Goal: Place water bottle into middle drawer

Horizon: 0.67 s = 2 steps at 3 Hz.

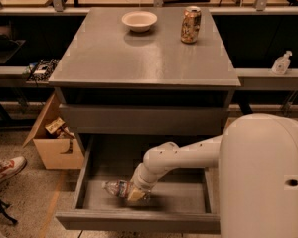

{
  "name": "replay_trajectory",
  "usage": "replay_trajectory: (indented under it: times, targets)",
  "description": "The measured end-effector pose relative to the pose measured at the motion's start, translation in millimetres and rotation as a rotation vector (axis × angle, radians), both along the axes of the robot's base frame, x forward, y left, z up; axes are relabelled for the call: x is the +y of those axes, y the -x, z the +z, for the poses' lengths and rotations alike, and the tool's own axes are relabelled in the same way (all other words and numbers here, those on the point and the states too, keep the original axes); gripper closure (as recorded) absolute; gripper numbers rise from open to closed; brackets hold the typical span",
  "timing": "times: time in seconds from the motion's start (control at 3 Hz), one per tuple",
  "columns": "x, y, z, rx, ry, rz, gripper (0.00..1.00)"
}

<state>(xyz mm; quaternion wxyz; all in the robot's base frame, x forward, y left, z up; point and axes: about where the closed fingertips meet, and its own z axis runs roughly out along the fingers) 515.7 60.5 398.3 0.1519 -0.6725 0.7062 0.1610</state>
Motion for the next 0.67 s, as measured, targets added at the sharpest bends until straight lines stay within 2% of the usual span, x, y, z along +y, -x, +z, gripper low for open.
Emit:
replay_trajectory:
  times: [0.67]
  targets:
    - [1.3,2.3,-2.3,0.005,0.000,0.004,0.35]
